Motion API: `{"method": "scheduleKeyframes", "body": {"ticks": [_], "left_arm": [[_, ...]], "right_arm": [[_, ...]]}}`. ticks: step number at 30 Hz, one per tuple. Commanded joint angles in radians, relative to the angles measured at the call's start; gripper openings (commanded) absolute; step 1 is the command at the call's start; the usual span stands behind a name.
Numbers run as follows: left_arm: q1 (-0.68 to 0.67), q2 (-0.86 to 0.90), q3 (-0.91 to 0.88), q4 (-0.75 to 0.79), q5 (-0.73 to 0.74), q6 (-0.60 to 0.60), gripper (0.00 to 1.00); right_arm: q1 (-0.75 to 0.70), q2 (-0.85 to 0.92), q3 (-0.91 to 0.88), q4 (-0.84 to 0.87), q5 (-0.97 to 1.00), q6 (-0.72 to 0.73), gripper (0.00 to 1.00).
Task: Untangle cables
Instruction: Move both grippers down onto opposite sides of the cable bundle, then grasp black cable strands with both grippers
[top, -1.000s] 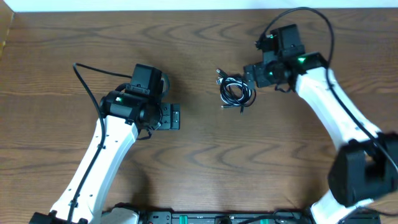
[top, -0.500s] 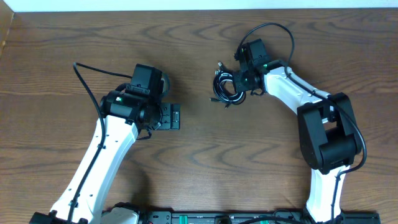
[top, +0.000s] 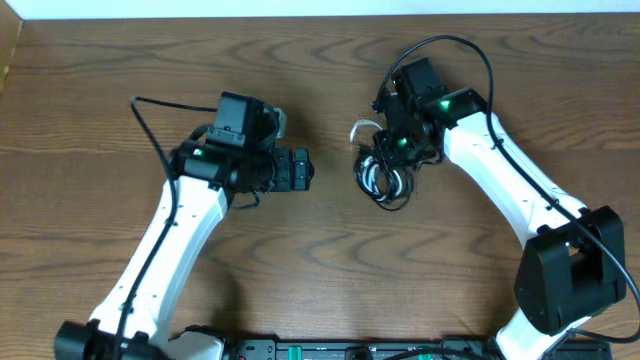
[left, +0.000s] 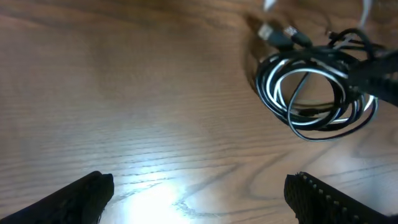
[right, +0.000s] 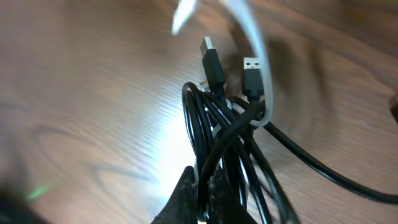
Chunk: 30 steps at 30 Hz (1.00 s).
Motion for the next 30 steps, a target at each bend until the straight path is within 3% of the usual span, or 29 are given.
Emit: {"method": "scheduleKeyframes", "body": {"ticks": [1, 6, 7, 11, 14, 16, 20, 22, 23, 25, 26, 30], "left_arm": [[-0.003, 0.069, 0.005, -0.009, 0.033, -0.024, 0.93], [-0.003, 0.092, 0.005, 0.0, 0.045, -0.023, 0.93], [-0.003, 0.093, 0.005, 0.009, 0.068, -0.023, 0.98], [-0.003, 0.099, 0.0, 0.076, 0.157, -0.022, 0.98], [-0.003, 0.099, -0.008, 0.188, 0.311, 0.016, 0.98], [-0.003, 0.099, -0.011, 0.262, 0.315, 0.027, 0.99], [-0.003, 0.099, -0.015, 0.255, 0.292, 0.044, 1.0], [-0.003, 0.099, -0.03, 0.215, 0.275, 0.061, 1.0], [-0.003, 0.099, -0.046, 0.187, 0.237, 0.061, 1.0], [-0.003, 0.099, -0.069, 0.166, 0.217, 0.061, 1.0], [-0.003, 0.099, -0.078, 0.166, 0.217, 0.061, 1.0], [-0.003, 0.099, -0.09, 0.185, 0.208, 0.061, 1.0]], "right_arm": [[-0.005, -0.017, 0.025, 0.01, -0.215, -0.131, 0.01], [-0.009, -0.083, 0.039, 0.014, -0.225, -0.15, 0.01], [-0.009, -0.089, 0.039, 0.015, -0.229, -0.148, 0.01], [-0.011, -0.11, 0.039, 0.053, -0.249, -0.009, 0.01], [-0.031, -0.119, 0.039, 0.162, -0.48, 0.081, 0.01], [-0.046, -0.119, 0.039, 0.18, -0.532, 0.152, 0.01], [-0.068, -0.119, 0.039, 0.125, -0.205, 0.151, 0.01], [-0.105, -0.119, 0.039, 0.055, 0.142, 0.211, 0.01], [-0.122, -0.119, 0.039, 0.036, 0.257, 0.237, 0.14], [-0.141, -0.119, 0.038, 0.02, 0.307, 0.23, 0.52], [-0.142, -0.119, 0.037, 0.011, 0.304, 0.22, 0.62], [-0.128, -0.119, 0.035, -0.051, 0.303, 0.195, 0.67]]}}
